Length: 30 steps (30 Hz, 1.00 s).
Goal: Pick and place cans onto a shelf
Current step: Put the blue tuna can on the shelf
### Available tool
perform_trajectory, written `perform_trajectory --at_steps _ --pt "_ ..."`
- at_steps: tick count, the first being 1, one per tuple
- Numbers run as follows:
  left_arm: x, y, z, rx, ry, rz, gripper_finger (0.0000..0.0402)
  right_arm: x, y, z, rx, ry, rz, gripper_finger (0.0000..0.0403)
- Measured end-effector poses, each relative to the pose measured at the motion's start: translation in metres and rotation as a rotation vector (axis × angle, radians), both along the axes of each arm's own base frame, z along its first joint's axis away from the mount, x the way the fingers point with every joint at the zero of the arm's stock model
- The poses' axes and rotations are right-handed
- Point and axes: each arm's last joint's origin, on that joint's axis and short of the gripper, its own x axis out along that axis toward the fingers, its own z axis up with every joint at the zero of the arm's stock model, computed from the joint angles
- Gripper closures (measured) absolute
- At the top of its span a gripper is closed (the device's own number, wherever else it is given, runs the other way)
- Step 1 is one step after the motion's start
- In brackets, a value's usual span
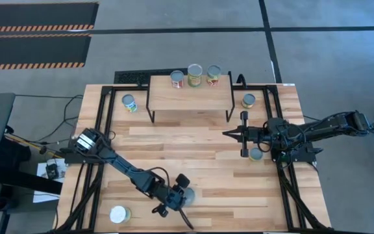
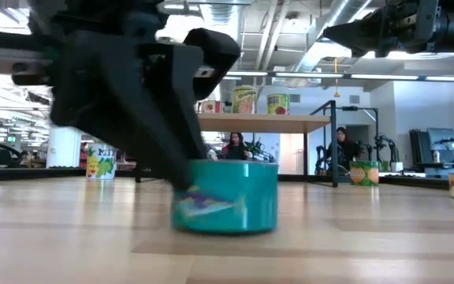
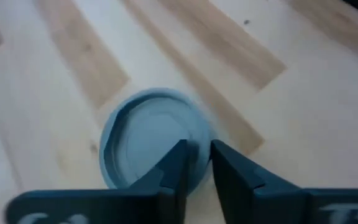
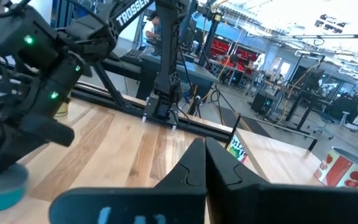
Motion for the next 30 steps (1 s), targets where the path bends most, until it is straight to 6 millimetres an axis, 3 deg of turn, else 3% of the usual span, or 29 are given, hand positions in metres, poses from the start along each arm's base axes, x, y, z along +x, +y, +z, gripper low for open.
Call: perform_trajectory --at_steps 3,6,13,18,21,30 --pt "-0.002 0.007 0.01 -0.003 0.009 0.036 0.0391 0.0 0.0 0.0 0.0 0.0 0.0 0.0395" --pt "-0.003 0.018 0.03 -0.039 -0.003 0.11 0.0393 0.0 0.0 0.0 0.0 0.003 0.0 0.0395" --pt "-0.014 0.065 0.103 -0.104 -0.145 0.355 0.0398 0.0 0.0 0.0 0.001 0.001 0.0 0.0395" --pt "-0.035 0.135 0.151 -0.183 -0.219 0.717 0.0399 0.0 0.0 0.0 0.001 -0.003 0.001 0.0395" --pt "-0.048 0.184 0.168 -0.207 -0.244 0.912 0.0399 0.0 0.0 0.0 0.001 -0.005 0.001 0.0395" --pt "-0.068 0.316 0.177 -0.208 -0.227 1.21 0.0401 0.0 0.0 0.001 0.003 -0.011 0.001 0.0395"
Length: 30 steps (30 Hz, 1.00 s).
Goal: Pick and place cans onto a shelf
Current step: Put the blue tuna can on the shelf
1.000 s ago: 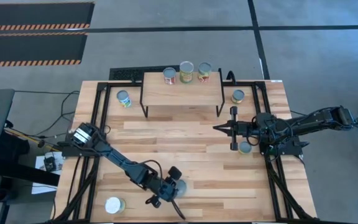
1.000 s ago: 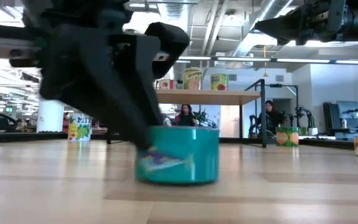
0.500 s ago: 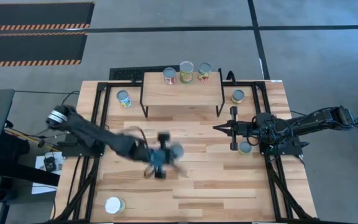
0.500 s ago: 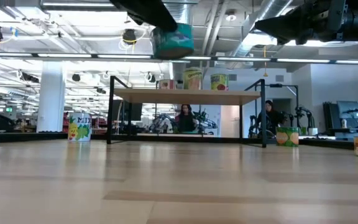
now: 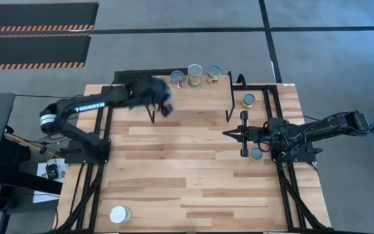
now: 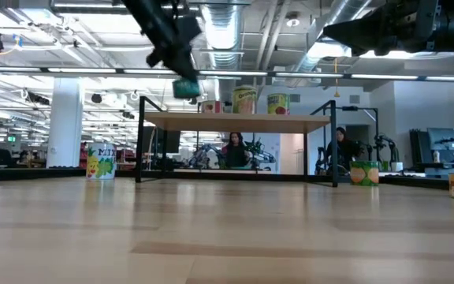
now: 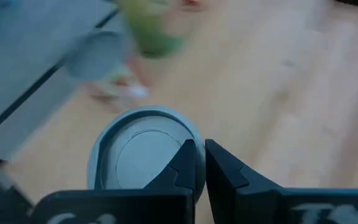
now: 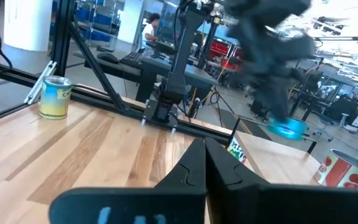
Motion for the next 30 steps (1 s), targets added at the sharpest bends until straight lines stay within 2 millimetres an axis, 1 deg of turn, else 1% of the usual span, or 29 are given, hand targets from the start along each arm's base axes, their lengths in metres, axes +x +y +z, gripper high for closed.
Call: perform_trajectory --at_steps 2,5,8,11,16,18,24,30 --pt "-0.005 0.023 -0.005 -0.011 0.036 0.055 0.0401 0.0 0.0 0.0 -0.001 0.002 0.0 0.0395" --pt "-0.007 0.05 -0.004 -0.023 0.034 0.087 0.0401 0.0 0.0 0.0 -0.006 0.003 0.0 0.0395" --pt "-0.004 0.07 -0.014 -0.064 0.067 0.107 0.0401 0.0 0.0 0.0 -0.006 0.003 0.0 0.0395" --pt "0.001 0.085 -0.019 -0.08 0.086 0.106 0.0401 0.0 0.0 0.0 -0.007 0.002 0.0 0.0395" --pt "0.014 0.095 -0.027 -0.089 0.118 0.098 0.0401 0.0 0.0 0.0 -0.009 0.003 0.0 0.0394" --pt "0.016 0.097 -0.025 -0.083 0.112 0.096 0.0401 0.0 0.0 0.0 -0.009 0.003 0.0 0.0394" --pt "0.017 0.098 -0.024 -0.083 0.11 0.097 0.0394 0.0 0.0 0.0 -0.009 0.003 0.0 0.0394" --pt "0.018 0.1 -0.027 -0.079 0.109 0.102 0.0397 0.0 0.0 0.0 -0.009 0.003 0.0 0.0394"
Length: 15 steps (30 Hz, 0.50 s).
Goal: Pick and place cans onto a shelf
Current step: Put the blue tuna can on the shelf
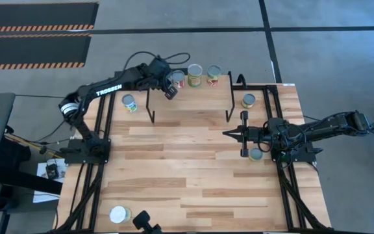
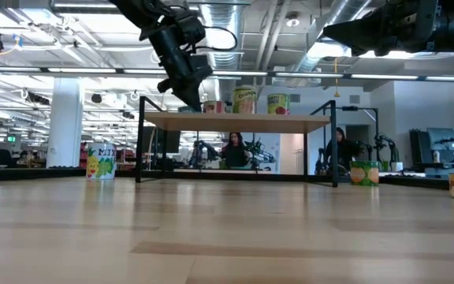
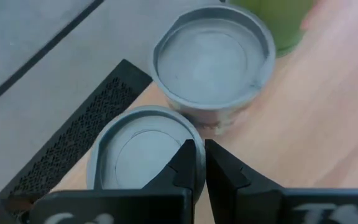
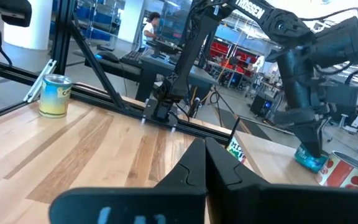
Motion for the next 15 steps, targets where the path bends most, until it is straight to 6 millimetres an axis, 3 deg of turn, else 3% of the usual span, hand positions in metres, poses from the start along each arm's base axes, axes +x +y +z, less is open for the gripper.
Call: perform_trajectory --at_steps 15 --pt "0.0001 0.0011 -0.0041 0.012 0.037 0.003 0.036 0.0 0.0001 0.0 0.0 0.0 0.001 0.0394"
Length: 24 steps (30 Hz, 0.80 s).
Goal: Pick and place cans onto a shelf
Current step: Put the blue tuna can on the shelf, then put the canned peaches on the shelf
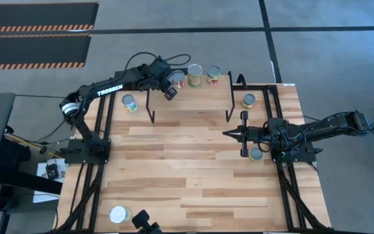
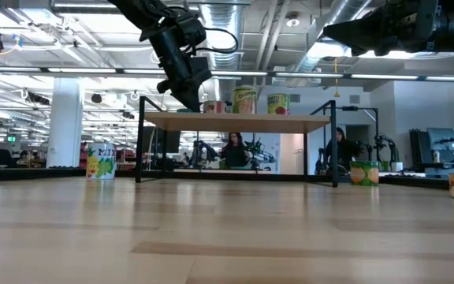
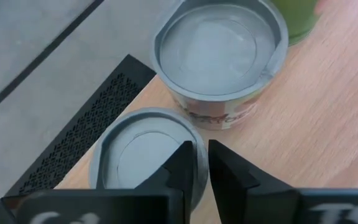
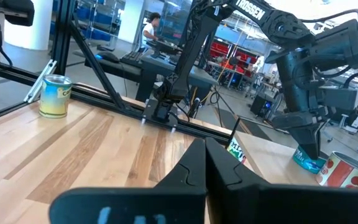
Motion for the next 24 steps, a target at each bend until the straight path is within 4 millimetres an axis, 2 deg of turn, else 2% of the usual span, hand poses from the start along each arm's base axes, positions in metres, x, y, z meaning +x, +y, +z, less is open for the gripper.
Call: perform_trajectory --at_steps 10,17,24 --pt "-0.003 0.0 -0.001 0.041 0.069 0.031 0.0357 0.0 0.0 0.0 0.0 0.0 0.0 0.0394" --pt "-0.003 -0.001 0.01 0.064 0.068 0.009 0.0356 0.0 0.0 0.0 0.0 0.0 0.0 0.0394" --pt "0.004 -0.02 0.021 0.108 0.065 -0.082 0.0374 0.0 0.0 0.0 -0.001 -0.001 0.0 0.0394"
